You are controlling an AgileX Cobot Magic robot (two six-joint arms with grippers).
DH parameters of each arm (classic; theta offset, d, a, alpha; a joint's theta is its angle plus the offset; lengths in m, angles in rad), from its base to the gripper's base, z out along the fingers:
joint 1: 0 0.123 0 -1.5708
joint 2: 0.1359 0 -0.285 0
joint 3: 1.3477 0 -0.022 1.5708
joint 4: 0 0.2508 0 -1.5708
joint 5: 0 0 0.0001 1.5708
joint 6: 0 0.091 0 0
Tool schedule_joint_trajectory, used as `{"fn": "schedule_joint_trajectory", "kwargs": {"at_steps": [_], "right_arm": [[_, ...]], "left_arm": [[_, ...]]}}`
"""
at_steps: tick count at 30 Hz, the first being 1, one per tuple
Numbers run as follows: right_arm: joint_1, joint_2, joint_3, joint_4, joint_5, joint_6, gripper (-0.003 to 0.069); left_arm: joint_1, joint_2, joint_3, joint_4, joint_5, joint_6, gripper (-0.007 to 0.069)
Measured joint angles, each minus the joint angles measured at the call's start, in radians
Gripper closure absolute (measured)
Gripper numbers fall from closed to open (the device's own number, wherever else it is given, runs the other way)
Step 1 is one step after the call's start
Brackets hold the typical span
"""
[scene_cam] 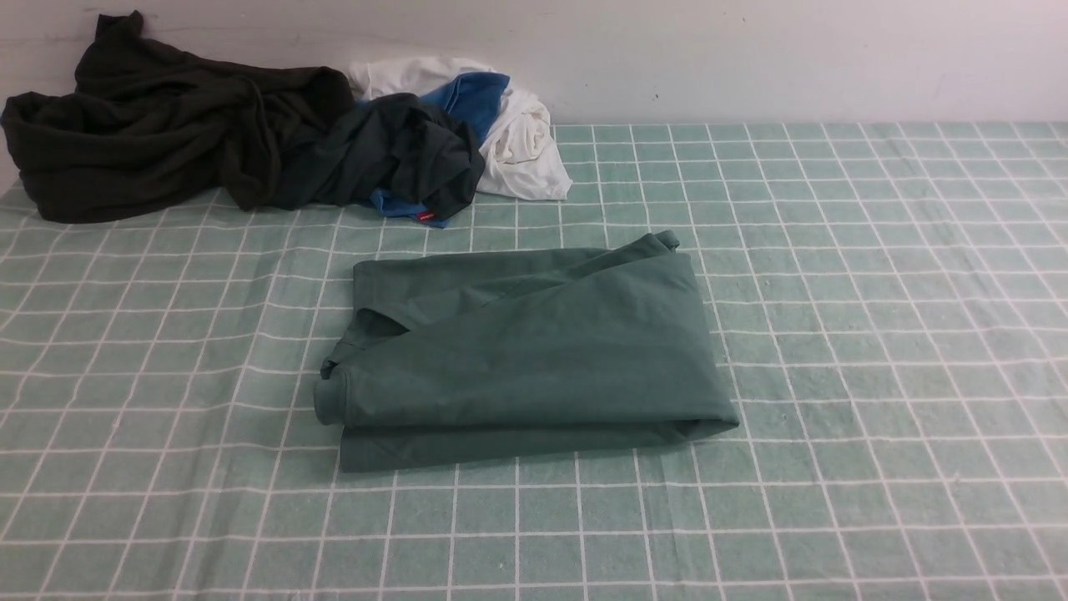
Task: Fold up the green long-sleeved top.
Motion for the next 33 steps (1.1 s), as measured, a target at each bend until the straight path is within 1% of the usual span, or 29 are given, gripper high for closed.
{"fn": "schedule_joint_trajectory", "kwargs": {"at_steps": [18,21,24,25,26,28,29,31,33], "right_arm": [[0.0,0.0,0.0,0.0,0.002,0.0,0.0672],[0.0,0.0,0.0,0.0,0.002,0.0,0.0672],[0.0,0.0,0.0,0.0,0.002,0.0,0.0672],[0.0,0.0,0.0,0.0,0.002,0.0,0.0672],[0.0,0.0,0.0,0.0,0.002,0.0,0.0672],[0.0,0.0,0.0,0.0,0.002,0.0,0.0672],[0.0,0.0,0.0,0.0,0.002,0.0,0.0672],[0.0,0.0,0.0,0.0,0.002,0.0,0.0672],[0.0,0.0,0.0,0.0,0.002,0.0,0.0672]], "left_arm": [[0.003,0.0,0.019,-0.003,-0.008,0.0,0.0627],[0.023,0.0,0.046,-0.021,-0.069,0.0,0.0627],[0.104,0.0,0.138,-0.094,-0.266,0.031,0.0627],[0.11,0.0,0.144,-0.105,-0.293,0.04,0.0627],[0.149,0.0,0.192,-0.144,-0.385,0.082,0.0627],[0.207,0.0,0.269,-0.189,-0.497,0.148,0.0627],[0.212,0.0,0.276,-0.189,-0.497,0.148,0.0627],[0.256,0.0,0.357,-0.205,-0.556,0.194,0.0627],[0.265,0.0,0.412,-0.206,-0.571,0.197,0.0627]]}}
